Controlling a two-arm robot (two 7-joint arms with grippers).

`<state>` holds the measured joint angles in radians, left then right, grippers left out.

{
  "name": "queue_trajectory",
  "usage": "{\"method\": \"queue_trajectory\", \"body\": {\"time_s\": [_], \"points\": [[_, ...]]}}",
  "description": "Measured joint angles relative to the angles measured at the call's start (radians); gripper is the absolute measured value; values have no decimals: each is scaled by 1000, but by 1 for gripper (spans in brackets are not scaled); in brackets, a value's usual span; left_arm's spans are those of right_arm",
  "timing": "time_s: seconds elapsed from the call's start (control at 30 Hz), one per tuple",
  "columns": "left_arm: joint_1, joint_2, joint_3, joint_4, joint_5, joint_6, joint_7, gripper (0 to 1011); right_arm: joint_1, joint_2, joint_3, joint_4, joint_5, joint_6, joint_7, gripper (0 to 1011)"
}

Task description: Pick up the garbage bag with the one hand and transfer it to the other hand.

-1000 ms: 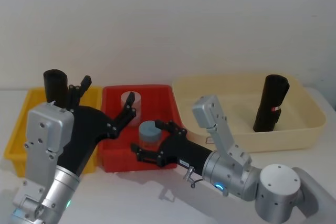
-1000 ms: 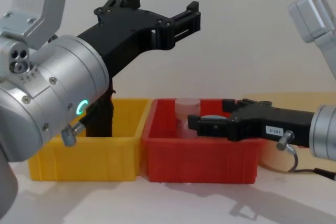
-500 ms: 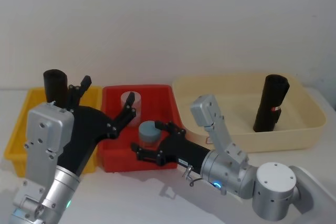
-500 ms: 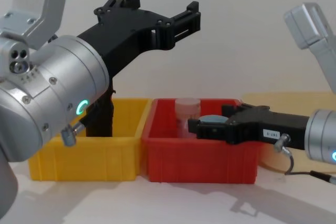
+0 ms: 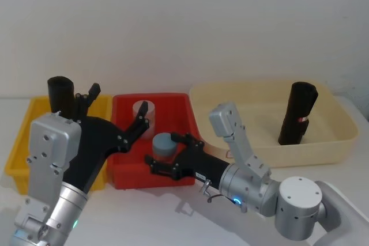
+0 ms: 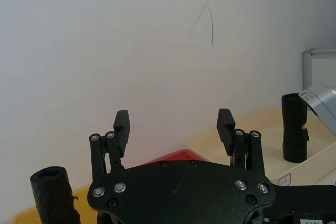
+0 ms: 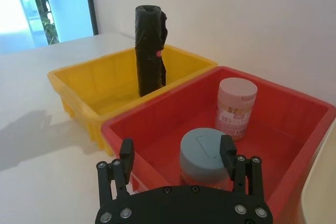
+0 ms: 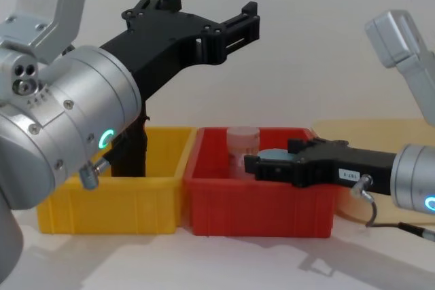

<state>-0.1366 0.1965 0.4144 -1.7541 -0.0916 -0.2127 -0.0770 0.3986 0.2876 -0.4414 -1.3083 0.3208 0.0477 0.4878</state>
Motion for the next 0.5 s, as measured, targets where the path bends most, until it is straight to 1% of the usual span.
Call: {"method": "queue_trajectory", "body": {"time_s": [0.5], "points": [[0, 0, 0, 0, 0, 0, 0, 1001, 12, -3, -3, 15, 25, -1, -7, 1004]]}}
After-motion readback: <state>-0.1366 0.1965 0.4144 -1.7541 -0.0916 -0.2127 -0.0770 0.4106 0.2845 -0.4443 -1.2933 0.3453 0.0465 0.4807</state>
